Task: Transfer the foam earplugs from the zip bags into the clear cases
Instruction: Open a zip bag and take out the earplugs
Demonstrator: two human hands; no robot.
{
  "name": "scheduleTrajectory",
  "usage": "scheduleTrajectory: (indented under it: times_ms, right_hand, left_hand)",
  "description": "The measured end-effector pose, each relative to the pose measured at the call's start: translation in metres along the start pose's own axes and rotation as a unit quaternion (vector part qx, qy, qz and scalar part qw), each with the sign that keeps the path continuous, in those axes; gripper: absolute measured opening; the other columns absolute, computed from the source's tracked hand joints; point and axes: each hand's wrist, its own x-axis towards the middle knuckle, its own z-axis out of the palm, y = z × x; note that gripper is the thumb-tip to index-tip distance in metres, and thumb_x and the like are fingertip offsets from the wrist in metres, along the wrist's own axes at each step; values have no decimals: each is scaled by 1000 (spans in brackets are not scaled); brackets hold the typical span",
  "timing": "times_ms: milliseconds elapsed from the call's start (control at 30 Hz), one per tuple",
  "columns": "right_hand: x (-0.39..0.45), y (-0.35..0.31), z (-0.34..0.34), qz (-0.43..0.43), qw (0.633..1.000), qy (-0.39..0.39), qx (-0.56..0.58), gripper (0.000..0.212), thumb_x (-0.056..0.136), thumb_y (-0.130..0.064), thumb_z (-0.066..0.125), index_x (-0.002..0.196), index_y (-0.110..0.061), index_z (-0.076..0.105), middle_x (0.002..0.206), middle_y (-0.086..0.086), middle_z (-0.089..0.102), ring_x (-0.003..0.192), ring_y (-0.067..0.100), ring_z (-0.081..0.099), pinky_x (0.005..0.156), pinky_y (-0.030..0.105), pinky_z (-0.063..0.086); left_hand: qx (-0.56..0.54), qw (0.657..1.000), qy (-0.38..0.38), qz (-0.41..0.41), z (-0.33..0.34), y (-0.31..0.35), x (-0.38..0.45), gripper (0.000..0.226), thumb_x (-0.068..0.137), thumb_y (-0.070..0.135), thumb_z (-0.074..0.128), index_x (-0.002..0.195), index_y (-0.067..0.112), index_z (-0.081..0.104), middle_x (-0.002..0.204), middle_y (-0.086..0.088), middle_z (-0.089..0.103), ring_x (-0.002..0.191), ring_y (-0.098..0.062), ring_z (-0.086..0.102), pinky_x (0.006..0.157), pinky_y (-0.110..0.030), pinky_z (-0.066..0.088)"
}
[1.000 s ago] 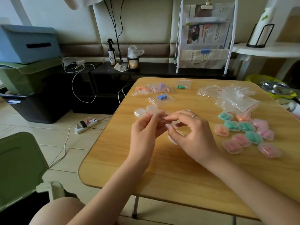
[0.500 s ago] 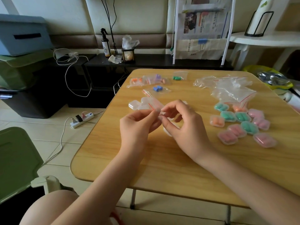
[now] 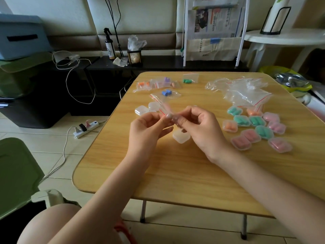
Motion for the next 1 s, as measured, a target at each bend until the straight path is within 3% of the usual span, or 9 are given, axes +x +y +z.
scheduleTrajectory:
  times_ms: [133, 333, 500, 600, 700, 867, 933, 1000]
  right_hand:
    - [1, 2, -3, -2, 1000, -14, 3, 7, 86, -25, 67, 83, -19, 64, 72, -7, 65, 71, 5, 60, 65, 20, 48]
    - [-1, 1, 2, -30, 998, -52, -9, 17, 86, -12, 69, 101, -13, 61, 77, 1, 59, 70, 10, 61, 67, 23, 49]
    - [0, -2, -2, 38, 994, -51, 91, 21, 84, -13, 67, 105, -15, 63, 72, -7, 60, 67, 4, 59, 67, 18, 47]
    - [2, -1, -6, 76, 982, -50, 163, 28, 88, 1, 60, 109, -18, 62, 74, -3, 55, 68, 7, 55, 67, 20, 45]
    - [3, -1, -7, 99, 977, -40, 183, 34, 87, 7, 54, 109, -18, 63, 72, -1, 56, 69, 12, 55, 65, 23, 42]
    - [5, -2, -10, 123, 966, -20, 227, 34, 87, 7, 51, 108, -17, 64, 70, -3, 61, 65, 8, 59, 61, 21, 43]
    - [5, -1, -8, 120, 970, -8, 209, 28, 91, 3, 52, 108, -16, 63, 71, -4, 63, 65, 8, 58, 61, 22, 43]
    - [3, 1, -5, 76, 992, 1, 101, 21, 95, -3, 51, 107, -16, 61, 70, -3, 63, 64, 7, 57, 61, 22, 44]
  left_hand:
    - [32, 999, -13, 22, 0, 0, 0, 8, 84, 12, 67, 81, 5, 65, 74, -4, 72, 78, -16, 71, 71, -25, 56]
    - [-8, 999, -48, -6, -1, 1, 0, 16, 88, 14, 64, 76, 10, 54, 76, -8, 68, 77, -17, 67, 68, -25, 54]
    - [-29, 996, -79, -12, -2, 0, 3, 15, 79, 20, 67, 77, 10, 55, 78, -6, 64, 77, -15, 66, 72, -27, 54]
    - [0, 997, -76, -3, -3, -1, 4, 11, 82, 14, 66, 79, 8, 57, 80, -6, 64, 78, -14, 65, 73, -27, 54]
    - [23, 997, -73, 6, -1, -3, 5, 9, 86, 8, 64, 80, 8, 58, 80, -5, 66, 78, -13, 66, 75, -28, 55]
    - [12, 996, -83, -4, 0, 0, 6, 10, 82, 16, 65, 82, 8, 59, 78, -4, 65, 74, -11, 64, 71, -24, 54]
    - [15, 996, -84, -11, -1, 2, 7, 9, 88, 15, 61, 84, 8, 58, 79, -6, 66, 76, -12, 65, 70, -26, 54]
    - [47, 996, -78, 1, 0, 2, 7, 12, 94, 14, 55, 83, 9, 56, 78, -6, 65, 76, -14, 64, 68, -26, 54]
